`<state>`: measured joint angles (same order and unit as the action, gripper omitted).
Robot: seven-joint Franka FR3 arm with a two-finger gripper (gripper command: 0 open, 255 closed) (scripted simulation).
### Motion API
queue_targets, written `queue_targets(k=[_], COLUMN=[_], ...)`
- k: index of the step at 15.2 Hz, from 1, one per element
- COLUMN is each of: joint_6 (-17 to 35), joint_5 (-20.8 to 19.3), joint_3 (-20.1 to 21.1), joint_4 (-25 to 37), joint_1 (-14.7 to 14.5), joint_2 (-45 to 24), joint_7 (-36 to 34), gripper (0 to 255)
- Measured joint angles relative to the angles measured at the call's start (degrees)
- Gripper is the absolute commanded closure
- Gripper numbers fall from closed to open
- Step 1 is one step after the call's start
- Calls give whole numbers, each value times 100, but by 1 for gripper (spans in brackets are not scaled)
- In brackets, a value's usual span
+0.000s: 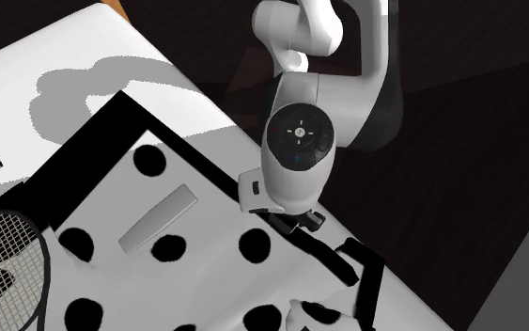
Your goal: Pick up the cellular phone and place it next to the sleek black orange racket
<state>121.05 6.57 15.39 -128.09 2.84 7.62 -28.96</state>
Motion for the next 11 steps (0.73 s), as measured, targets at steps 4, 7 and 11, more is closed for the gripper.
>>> queue_targets(k=[4,7,11], joint_6=[-298,-365,-434], joint_5=[12,-15,-112], joint_3=[-29,-216,-515], joint_4=[180,194,445], joint_1=[14,154,400], joint_2=[118,143,-83], joint_7=[23,326,810], gripper=[255,255,255])
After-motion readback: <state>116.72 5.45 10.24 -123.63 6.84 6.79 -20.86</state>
